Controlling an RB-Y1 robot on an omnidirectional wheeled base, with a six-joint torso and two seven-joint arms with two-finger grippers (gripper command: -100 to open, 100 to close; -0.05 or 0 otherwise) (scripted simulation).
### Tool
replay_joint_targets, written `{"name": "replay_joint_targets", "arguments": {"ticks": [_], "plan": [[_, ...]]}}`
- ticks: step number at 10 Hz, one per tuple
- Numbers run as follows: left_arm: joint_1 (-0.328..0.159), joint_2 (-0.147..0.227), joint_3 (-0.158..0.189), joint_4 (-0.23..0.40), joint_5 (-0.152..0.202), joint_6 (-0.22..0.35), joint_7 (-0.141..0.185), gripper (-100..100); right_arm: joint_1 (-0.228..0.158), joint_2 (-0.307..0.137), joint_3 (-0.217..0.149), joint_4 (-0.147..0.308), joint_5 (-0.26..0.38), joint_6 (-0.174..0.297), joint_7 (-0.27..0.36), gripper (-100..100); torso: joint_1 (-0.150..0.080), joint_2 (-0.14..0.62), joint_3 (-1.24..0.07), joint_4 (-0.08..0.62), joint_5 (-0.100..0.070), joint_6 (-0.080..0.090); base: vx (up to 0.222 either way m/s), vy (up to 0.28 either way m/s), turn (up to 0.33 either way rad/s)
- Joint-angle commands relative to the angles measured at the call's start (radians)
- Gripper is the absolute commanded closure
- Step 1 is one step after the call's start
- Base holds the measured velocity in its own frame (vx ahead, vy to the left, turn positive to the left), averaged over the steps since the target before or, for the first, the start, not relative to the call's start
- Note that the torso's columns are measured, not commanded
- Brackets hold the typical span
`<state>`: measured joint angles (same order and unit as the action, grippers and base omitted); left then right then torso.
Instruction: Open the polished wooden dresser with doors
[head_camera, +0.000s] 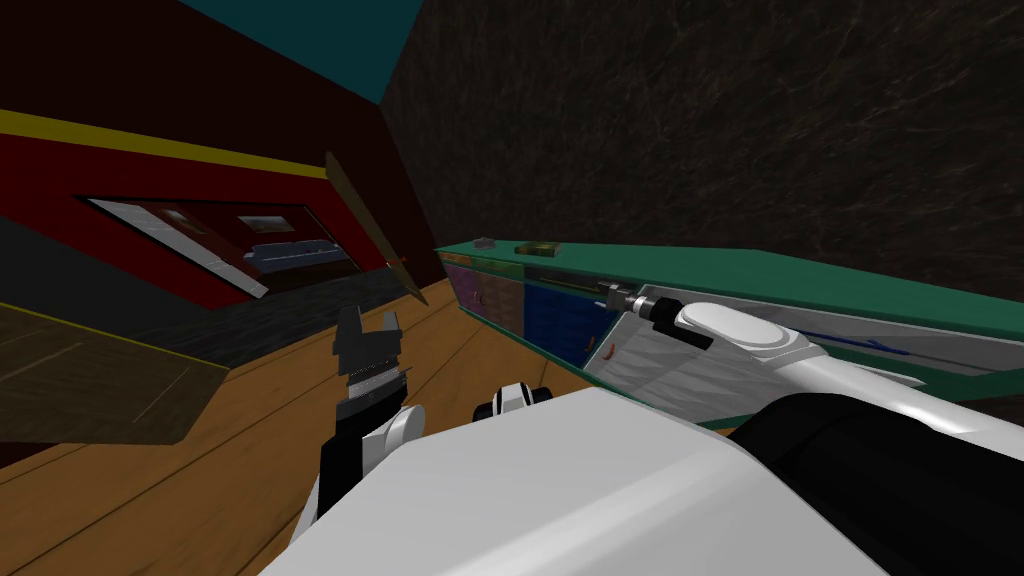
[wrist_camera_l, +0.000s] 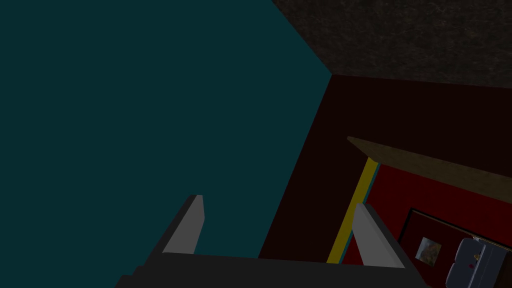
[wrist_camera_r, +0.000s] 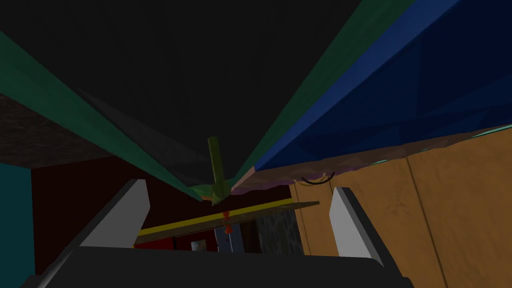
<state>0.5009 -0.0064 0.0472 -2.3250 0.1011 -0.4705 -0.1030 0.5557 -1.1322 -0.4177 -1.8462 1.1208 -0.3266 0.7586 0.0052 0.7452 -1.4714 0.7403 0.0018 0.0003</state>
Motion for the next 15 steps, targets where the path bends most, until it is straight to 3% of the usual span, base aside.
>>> {"name": "replay_joint_targets", "arguments": {"ticks": [1,5,6,12,13,14,15], "plan": [[0.000,0.000,0.000,0.000,0.000,0.000,0.000,0,0.003,0.000,-0.001,-0.009,0.000,-0.003,-0.002,100,-0.002,-0.002,-0.001,0.000,-0.001,0.000,-0.068,0.077,-0.062],[0.000,0.000,0.000,0.000,0.000,0.000,0.000,0,0.004,0.002,-0.001,-0.016,-0.001,-0.007,-0.002,100,-0.006,-0.009,-0.006,-0.003,-0.002,0.000,-0.113,0.111,-0.036],[0.000,0.000,0.000,0.000,0.000,0.000,0.000,0,0.003,-0.004,-0.004,-0.009,0.000,-0.008,-0.003,-100,-0.009,-0.013,-0.008,-0.004,-0.003,-0.001,0.062,-0.055,0.026],[0.000,0.000,0.000,0.000,0.000,0.000,0.000,0,0.001,-0.013,-0.008,0.002,0.001,-0.010,-0.004,-100,-0.001,-0.003,-0.002,-0.001,-0.001,0.000,0.093,-0.076,0.020],[0.000,0.000,0.000,0.000,0.000,0.000,0.000,0,0.001,-0.014,-0.008,0.002,0.001,-0.010,-0.004,100,-0.001,-0.001,-0.001,0.000,0.000,0.000,0.009,-0.004,0.002],[0.000,0.000,0.000,0.000,0.000,0.000,0.000,0,-0.049,0.036,0.042,0.052,0.018,-0.012,0.014,100,-0.003,-0.003,-0.002,-0.001,-0.001,0.000,-0.119,-0.028,-0.033],[0.000,0.000,0.000,0.000,0.000,0.000,0.000,0,-0.093,0.044,0.071,0.081,0.018,-0.012,0.014,100,-0.009,-0.001,0.000,-0.004,-0.006,0.003,-0.172,-0.020,0.007]]}}
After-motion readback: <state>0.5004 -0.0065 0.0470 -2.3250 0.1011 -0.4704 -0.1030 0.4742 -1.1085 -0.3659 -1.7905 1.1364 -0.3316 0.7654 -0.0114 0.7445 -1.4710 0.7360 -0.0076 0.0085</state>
